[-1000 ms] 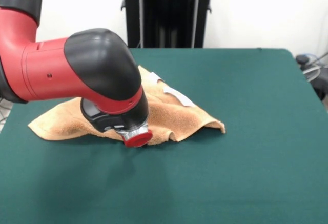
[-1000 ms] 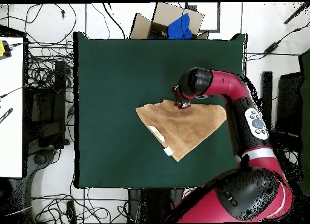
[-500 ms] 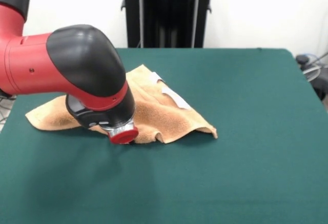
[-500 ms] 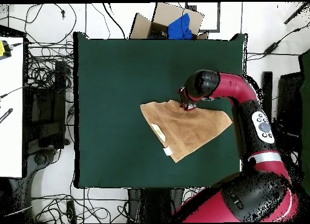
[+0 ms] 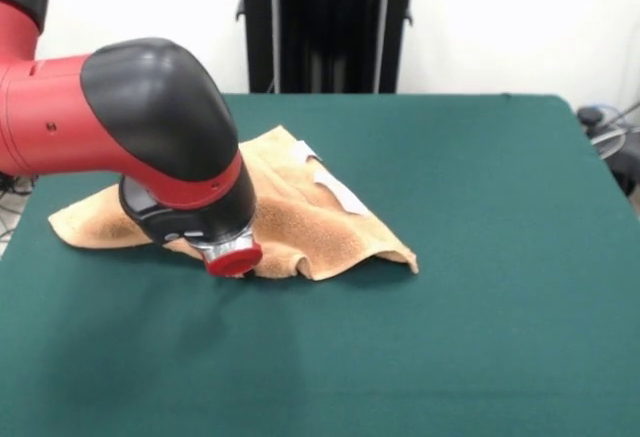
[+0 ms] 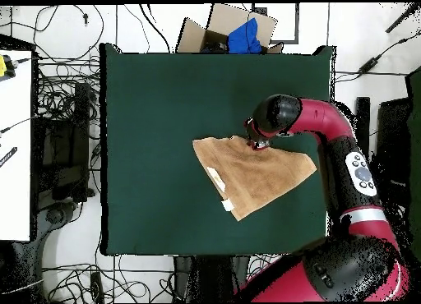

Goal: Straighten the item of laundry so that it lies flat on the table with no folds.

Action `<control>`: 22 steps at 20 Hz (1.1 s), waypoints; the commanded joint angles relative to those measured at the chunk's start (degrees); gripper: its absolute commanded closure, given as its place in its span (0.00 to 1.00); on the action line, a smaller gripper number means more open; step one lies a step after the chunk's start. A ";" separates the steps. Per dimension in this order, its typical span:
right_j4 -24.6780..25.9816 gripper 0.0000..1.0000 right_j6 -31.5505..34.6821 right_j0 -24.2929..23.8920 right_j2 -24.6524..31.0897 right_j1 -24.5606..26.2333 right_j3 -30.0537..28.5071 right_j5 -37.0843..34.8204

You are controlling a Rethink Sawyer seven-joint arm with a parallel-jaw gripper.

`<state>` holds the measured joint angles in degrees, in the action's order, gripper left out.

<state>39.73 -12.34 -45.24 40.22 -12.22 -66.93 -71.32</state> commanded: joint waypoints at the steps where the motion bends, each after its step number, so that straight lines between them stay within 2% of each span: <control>1: 1.23 1.00 -2.33 -3.32 0.24 -4.97 -8.33 8.52; 11: 0.83 1.00 4.47 -6.78 -1.69 -14.92 -15.83 13.24; 22: 0.97 1.00 6.44 -7.03 -1.90 -17.64 -19.21 15.71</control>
<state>39.70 -12.33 -53.33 40.18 -27.50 -80.24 -59.87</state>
